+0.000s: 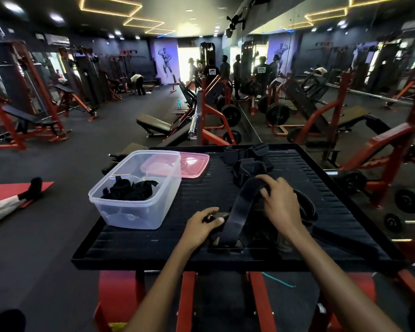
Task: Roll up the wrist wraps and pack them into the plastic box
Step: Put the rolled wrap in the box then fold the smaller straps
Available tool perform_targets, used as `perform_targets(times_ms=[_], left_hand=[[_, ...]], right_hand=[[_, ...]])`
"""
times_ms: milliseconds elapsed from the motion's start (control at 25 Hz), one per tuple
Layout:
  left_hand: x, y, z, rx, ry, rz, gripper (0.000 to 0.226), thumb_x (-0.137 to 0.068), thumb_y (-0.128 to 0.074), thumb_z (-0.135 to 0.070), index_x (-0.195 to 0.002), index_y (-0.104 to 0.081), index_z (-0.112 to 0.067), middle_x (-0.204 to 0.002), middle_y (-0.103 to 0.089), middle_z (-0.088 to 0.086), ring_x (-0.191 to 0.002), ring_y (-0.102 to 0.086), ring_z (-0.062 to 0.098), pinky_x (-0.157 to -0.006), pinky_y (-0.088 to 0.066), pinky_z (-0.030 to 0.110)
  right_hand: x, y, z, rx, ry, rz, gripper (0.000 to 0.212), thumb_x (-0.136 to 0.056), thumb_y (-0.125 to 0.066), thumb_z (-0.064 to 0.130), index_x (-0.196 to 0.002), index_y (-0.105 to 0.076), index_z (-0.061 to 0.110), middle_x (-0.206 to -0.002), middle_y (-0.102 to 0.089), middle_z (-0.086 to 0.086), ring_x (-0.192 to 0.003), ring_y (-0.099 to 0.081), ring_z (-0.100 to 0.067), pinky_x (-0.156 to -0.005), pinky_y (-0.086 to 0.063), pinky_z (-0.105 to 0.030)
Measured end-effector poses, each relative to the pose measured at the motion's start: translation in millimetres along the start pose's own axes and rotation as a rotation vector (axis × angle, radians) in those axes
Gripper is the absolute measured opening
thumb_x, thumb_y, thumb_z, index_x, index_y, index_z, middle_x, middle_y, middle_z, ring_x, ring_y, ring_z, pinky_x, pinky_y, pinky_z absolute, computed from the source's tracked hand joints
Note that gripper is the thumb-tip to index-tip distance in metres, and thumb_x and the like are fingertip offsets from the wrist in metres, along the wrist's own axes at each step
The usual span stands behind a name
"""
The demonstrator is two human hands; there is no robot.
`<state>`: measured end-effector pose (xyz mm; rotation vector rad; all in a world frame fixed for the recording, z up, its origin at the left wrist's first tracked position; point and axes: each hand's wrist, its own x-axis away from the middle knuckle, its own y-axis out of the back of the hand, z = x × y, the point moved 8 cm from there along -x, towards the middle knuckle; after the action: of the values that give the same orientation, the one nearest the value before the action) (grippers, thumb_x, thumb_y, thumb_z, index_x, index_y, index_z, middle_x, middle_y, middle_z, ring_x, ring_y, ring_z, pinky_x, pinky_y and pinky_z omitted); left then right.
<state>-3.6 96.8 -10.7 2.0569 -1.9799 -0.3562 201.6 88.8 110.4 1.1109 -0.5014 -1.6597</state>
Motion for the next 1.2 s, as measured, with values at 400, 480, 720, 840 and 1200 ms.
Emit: perform_targets(times_ms=[400,480,720,840,1200], left_hand=[[6.7,38.2,-15.5,0.197,-0.055,-0.403,0.018,-0.081,-0.066,-0.003,-0.096,-0.066,-0.01,-0.11,-0.056,0.011,-0.089,-0.056,0.011,-0.089,-0.041,0.01],[4.8,38.5,-10.1,0.18,-0.014,-0.402,0.014,-0.08,-0.069,-0.008,-0.092,-0.065,-0.012,-0.107,-0.06,0.009,-0.081,-0.056,0.005,-0.074,-0.04,-0.001],[4.8,42.6,2.5,0.201,0.045,-0.475,0.017,-0.084,-0.068,-0.027,-0.094,-0.066,-0.013,-0.091,-0.066,-0.003,-0.083,-0.06,0.007,-0.067,-0.041,0.002],[7.1,47.8,-1.6,0.222,-0.003,-0.536,0.022,-0.087,-0.063,-0.028,-0.098,-0.066,-0.009,-0.094,-0.066,0.0,-0.084,-0.06,0.009,-0.079,-0.045,0.013],[-2.0,35.5,9.6,0.093,0.093,-0.354,0.042,-0.072,-0.052,0.0,-0.093,-0.062,-0.035,-0.109,-0.059,0.012,-0.099,-0.059,0.029,-0.091,-0.047,0.037]], right_hand=[[30.4,-58.9,-12.3,-1.564,-0.603,0.361,0.038,-0.089,-0.031,-0.008,-0.11,-0.059,0.006,-0.096,-0.066,-0.015,-0.074,-0.072,-0.022,-0.069,-0.058,-0.027],[36.6,-69.4,-11.8,-1.732,-0.695,0.387,0.035,-0.078,-0.04,0.0,-0.109,-0.056,-0.002,-0.095,-0.066,-0.017,-0.074,-0.072,-0.028,-0.064,-0.06,-0.031],[50.1,-65.8,-36.4,-0.731,-0.38,0.417,0.022,-0.085,-0.057,0.001,-0.086,-0.061,0.022,-0.081,-0.055,-0.001,-0.077,-0.056,-0.018,-0.065,-0.044,-0.027],[60.4,-67.3,-58.2,0.165,-0.25,0.619,0.019,-0.09,-0.052,0.024,-0.108,-0.057,0.025,-0.116,-0.054,-0.008,-0.109,-0.054,-0.028,-0.086,-0.044,-0.033],[34.1,-70.8,-50.8,0.174,-0.426,0.422,0.073,-0.088,-0.038,0.065,-0.117,-0.054,0.0,-0.128,-0.052,-0.02,-0.119,-0.049,-0.036,-0.089,-0.044,-0.039]])
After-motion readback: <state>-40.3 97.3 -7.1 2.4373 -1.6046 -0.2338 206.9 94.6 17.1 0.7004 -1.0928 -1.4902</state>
